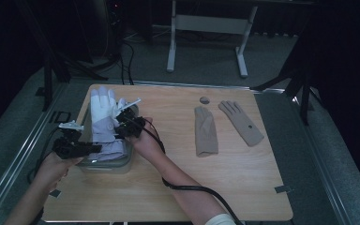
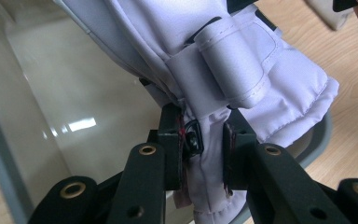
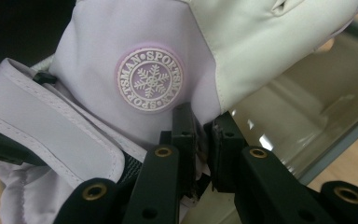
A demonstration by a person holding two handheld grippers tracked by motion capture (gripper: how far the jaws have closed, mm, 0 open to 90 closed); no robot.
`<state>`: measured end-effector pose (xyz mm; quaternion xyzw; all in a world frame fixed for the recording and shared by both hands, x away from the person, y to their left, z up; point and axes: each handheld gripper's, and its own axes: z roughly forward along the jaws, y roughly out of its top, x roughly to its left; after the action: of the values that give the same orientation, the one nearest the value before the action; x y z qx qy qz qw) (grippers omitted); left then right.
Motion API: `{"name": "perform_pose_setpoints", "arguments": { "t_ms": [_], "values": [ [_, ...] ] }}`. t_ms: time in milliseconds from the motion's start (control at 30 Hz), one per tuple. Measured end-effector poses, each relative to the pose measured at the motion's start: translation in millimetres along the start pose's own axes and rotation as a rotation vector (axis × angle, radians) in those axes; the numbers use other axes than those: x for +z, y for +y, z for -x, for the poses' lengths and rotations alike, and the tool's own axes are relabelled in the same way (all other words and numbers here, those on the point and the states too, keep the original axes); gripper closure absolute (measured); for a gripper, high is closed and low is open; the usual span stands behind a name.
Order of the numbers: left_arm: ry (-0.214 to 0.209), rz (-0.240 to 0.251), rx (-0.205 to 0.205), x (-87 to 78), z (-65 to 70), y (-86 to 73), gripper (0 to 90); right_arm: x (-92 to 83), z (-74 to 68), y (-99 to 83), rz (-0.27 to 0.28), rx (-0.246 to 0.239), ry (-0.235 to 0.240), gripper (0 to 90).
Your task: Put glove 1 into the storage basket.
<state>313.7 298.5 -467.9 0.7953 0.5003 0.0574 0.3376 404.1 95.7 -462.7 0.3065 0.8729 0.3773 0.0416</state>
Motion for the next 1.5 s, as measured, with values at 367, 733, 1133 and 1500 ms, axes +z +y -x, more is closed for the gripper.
{"name": "perform_pose_setpoints", "arguments": {
  "t_ms": [367, 733, 1133, 1500],
  "values": [
    [-0.016, -0.061, -0.041, 15.1, -1.1, -6.3, 68.7, 21.3, 6.6, -15.1, -0.099, 0.032, 0.017, 82.0],
    [0.046, -0.010, -0.043, 11.8, 1.5, -10.6, 54.3, 28.5, 10.4, -17.5, -0.128, 0.053, 0.032, 81.6],
    [0.073, -0.005, -0.043, 12.7, 3.3, -11.0, 61.7, 17.1, 9.1, -10.4, -0.106, 0.005, 0.021, 38.8],
    [0.133, 0.104, -0.046, 0.0, 16.4, -9.8, 63.0, -18.4, 20.6, -18.3, 0.005, -0.046, 0.048, 16.6]
  ]
}}
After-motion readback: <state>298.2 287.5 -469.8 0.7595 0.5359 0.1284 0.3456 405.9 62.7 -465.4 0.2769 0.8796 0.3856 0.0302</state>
